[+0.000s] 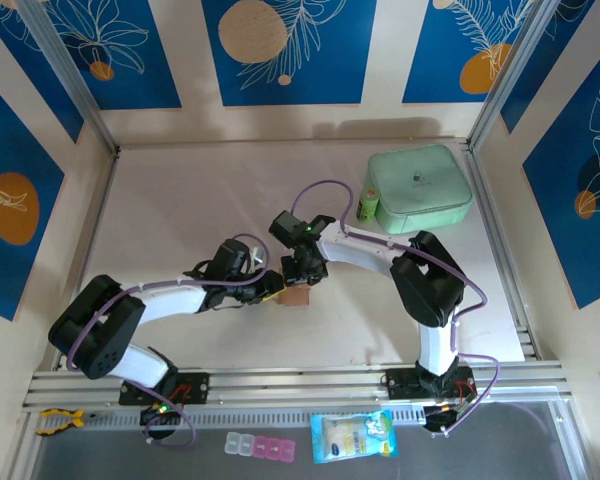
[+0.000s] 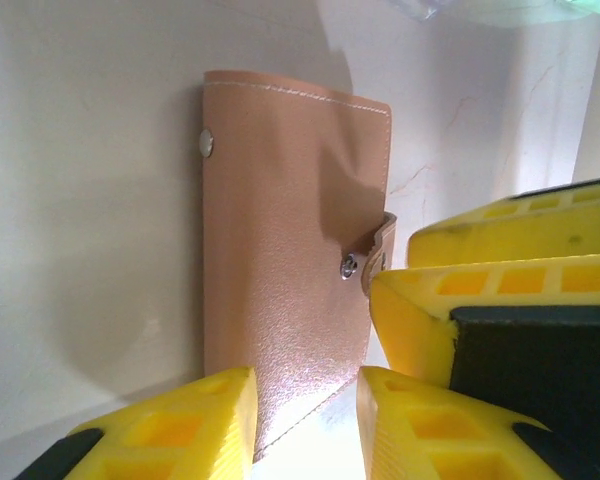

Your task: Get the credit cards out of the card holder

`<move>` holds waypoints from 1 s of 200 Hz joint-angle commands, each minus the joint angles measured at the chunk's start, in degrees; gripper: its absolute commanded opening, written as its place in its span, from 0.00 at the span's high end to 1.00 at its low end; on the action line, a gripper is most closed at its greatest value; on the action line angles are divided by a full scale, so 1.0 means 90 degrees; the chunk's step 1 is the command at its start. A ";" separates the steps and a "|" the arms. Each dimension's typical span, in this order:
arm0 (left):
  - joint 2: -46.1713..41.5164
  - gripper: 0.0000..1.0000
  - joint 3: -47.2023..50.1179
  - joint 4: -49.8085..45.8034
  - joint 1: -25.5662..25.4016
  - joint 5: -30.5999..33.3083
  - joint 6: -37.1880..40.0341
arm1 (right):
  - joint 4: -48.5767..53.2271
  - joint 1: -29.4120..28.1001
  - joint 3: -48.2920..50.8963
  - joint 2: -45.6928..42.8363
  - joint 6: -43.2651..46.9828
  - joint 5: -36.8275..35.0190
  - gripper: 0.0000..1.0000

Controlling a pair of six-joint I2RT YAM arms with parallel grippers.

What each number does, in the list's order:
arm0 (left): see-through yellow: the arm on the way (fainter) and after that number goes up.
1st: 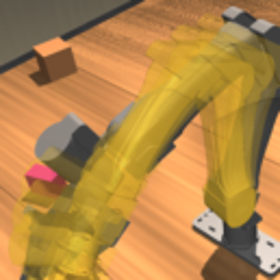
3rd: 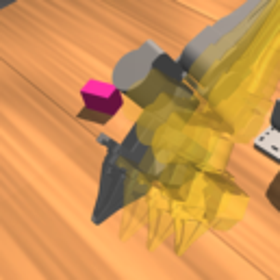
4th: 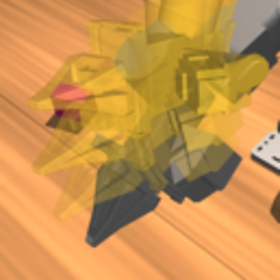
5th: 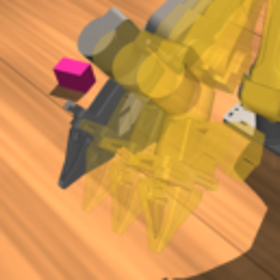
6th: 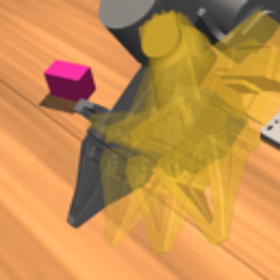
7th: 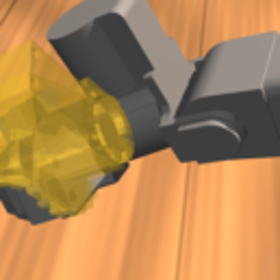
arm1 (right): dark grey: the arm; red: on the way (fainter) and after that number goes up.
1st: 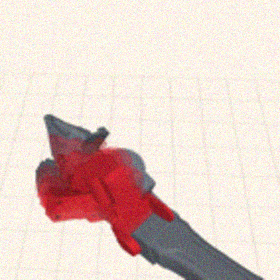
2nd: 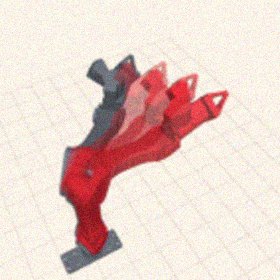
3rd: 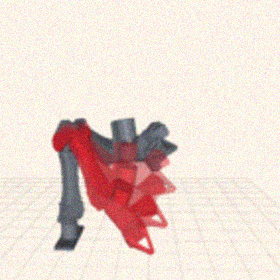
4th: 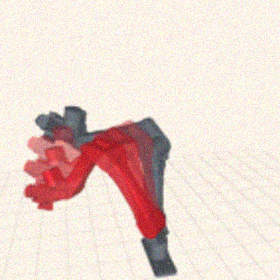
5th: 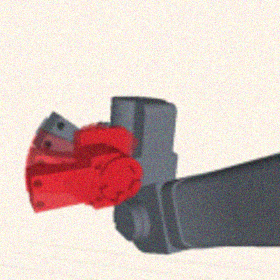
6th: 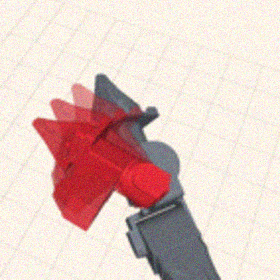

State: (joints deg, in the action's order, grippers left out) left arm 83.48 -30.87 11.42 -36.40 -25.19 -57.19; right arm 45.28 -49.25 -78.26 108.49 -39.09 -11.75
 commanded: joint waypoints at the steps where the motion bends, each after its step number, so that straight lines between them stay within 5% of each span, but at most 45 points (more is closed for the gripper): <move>1: -0.0008 0.68 -0.0217 -0.0019 -0.0044 0.0045 -0.0081 | 0.0191 -0.0045 -0.0165 0.0169 -0.0022 -0.0022 0.55; 101: 0.0070 0.67 -0.0222 0.0049 -0.0044 0.0028 -0.0063 | 0.0256 0.0198 0.0190 -0.0209 0.0004 -0.0221 0.54; 200: 0.0163 0.66 -0.0290 0.0026 -0.0047 0.0036 -0.0081 | -0.0636 0.0714 0.1132 -0.0631 -0.0087 0.0567 0.75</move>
State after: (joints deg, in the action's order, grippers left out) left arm 84.47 -31.92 11.20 -36.40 -24.99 -57.23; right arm 43.11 -43.64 -70.04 104.05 -39.05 -11.14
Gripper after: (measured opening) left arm 0.341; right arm 0.263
